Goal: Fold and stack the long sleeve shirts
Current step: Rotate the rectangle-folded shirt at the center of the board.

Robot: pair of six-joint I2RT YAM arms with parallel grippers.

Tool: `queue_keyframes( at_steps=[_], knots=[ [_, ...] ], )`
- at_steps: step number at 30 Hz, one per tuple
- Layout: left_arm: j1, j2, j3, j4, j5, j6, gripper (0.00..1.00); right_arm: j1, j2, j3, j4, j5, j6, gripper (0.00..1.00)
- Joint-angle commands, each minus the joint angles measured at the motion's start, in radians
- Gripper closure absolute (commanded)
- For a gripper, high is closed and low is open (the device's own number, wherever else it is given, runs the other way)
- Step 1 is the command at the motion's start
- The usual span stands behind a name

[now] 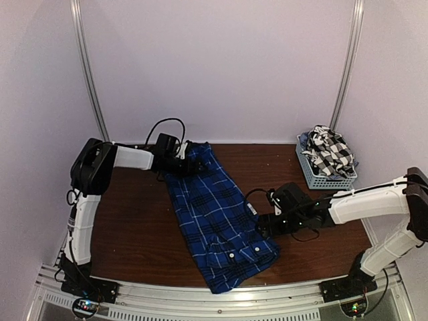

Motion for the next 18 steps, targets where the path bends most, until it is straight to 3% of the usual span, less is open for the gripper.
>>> queue_keyframes(
  at_steps=[1,13,18],
  knots=[
    [-0.021,0.14,0.157,-0.135,0.058,0.074,0.03,-0.016,-0.016,0.011,-0.03,0.039,-0.021,0.19],
    [-0.028,0.438,0.63,-0.206,0.197,0.113,0.02,-0.022,0.045,0.067,-0.045,0.035,-0.04,0.19],
    [-0.027,0.44,0.702,-0.205,0.205,0.155,0.02,-0.022,0.079,0.104,-0.035,0.032,-0.061,0.19]
  ],
)
